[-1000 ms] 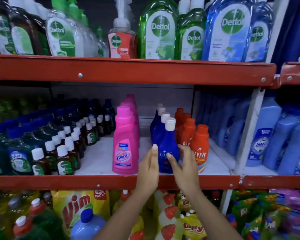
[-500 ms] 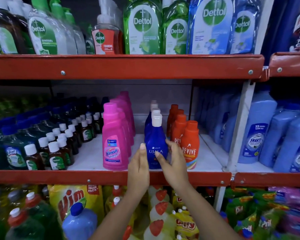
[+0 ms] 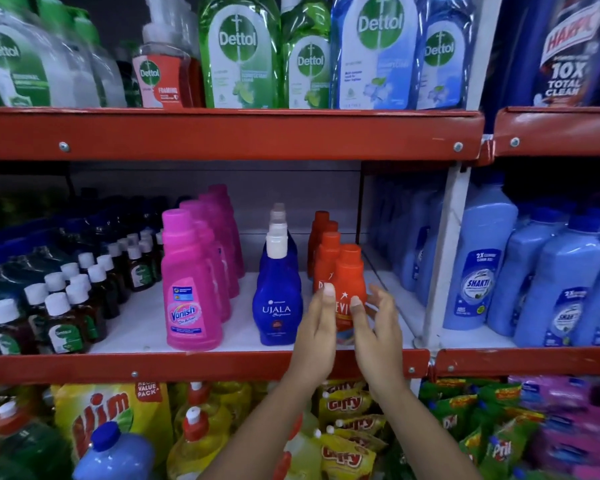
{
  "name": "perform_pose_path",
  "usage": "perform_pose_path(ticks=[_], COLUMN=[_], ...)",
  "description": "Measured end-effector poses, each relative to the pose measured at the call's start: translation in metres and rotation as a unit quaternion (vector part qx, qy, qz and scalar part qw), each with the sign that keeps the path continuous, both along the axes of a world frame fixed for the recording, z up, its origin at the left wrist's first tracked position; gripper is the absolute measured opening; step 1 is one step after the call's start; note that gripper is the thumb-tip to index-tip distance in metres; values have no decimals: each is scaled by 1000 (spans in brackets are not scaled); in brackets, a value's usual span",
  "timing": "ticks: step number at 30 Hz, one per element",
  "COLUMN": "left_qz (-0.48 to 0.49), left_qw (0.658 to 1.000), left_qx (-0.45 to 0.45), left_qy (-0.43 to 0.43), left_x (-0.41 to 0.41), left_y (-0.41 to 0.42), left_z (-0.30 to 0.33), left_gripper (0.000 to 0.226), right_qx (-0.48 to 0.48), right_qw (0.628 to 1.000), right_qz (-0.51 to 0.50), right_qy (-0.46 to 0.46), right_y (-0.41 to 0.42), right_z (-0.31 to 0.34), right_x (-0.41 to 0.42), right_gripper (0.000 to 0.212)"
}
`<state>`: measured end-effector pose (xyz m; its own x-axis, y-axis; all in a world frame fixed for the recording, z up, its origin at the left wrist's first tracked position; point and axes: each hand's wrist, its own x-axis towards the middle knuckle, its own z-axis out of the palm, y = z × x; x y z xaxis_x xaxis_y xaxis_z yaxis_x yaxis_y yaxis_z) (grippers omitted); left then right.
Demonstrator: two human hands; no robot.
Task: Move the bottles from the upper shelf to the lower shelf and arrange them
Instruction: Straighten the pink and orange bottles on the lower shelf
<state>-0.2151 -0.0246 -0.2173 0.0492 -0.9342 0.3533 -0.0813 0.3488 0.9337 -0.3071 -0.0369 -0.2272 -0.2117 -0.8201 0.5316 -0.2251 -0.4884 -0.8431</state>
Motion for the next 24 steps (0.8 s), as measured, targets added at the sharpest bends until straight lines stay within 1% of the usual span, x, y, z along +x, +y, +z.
perform_pose_path(ticks=[2,4,6,9,12,15,19,24], left_qz=[-6,1,15,34,38,51,72,71], left_qw=[999,998,998,998,998,997,997,997], left_qx=[39,55,49,38,39,34,23,27], left_qy=[23,36,38,33,33,36,8,9], left_x=[-1,-2,-2,-4,-5,-5,-6,-7], left_y=[-3,-3,-1,2,3,4,5,9], left_z=[2,3,1,-1,-2,-1,-3,-2], left_gripper=[69,74,71,62,67,67,68,68], right_qx=[10,25,34,49,70,81,74,81], right_qw=[1000,999,998,996,993,991,992,991], right_qz=[12,30,49,78,93,107,105,109], right_qy=[9,-1,-5,-9,-15,-21,2,19], right_y=[-4,-7,-10,-15,-18,-17,-15,-13], right_z=[-1,-1,0,1,3,3,1,2], right_x=[-5,-9,-12,-15,-15,-14,-13,-11], right_gripper=[24,27,25,22,23,24,27,28])
